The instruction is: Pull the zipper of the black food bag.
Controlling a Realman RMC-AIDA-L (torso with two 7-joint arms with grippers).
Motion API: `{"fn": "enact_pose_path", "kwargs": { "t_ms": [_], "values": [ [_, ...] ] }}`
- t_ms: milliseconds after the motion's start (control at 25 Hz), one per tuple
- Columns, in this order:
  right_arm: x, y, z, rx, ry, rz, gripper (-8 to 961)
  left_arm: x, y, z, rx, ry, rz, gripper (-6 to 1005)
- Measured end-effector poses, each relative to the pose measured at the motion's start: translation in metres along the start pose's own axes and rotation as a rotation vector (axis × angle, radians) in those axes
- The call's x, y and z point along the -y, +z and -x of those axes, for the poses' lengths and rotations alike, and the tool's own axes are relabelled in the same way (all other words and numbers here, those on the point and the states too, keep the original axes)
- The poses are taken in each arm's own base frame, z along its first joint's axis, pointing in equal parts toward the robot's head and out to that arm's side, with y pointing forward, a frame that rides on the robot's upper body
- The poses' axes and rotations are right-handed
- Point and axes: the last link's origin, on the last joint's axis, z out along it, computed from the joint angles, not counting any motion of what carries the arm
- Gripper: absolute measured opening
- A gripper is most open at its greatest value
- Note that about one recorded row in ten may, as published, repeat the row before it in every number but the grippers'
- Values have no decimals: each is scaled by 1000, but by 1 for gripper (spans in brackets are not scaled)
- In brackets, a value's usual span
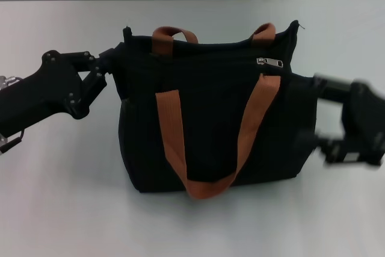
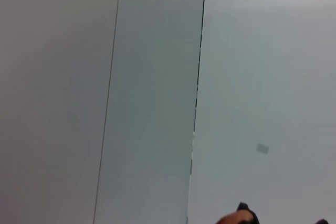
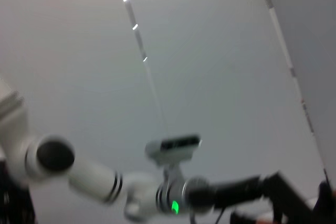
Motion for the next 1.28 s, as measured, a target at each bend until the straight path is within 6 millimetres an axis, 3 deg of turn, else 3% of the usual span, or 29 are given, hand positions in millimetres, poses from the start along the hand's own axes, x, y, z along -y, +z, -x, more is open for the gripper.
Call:
{"fn": "enact_pose_path", "kwargs": {
  "t_ms": [120,360,400,720,880,1120,1160,1280],
  "values": [
    [-5,5,-16,-37,-32,-10,736,0,-2,2,21,-16,6,34],
    [-7,10,-45,-75,-61,-75,837,0,-5,4,58,-52,21,34],
    [-7,11,-48,-81,-62,-77,837,2,-16,-1,90,-95,33,34],
    [2,16,-57,-132,-54,-117,837,14,-55,-29,149,-161,54,366],
    [6,19,-59,-144,-52,-133,837,14,-65,-43,109,-144,53,540],
    [7,23,-61,-145,-68,-128,838,1,-49,-44,58,-118,152,742],
    [7,24,-62,-146,-74,-130,838,-8,-37,-36,53,-85,193,766],
    [8,25,-64,-150,-71,-137,838,-17,-28,-28,49,-58,230,836]
  ]
}}
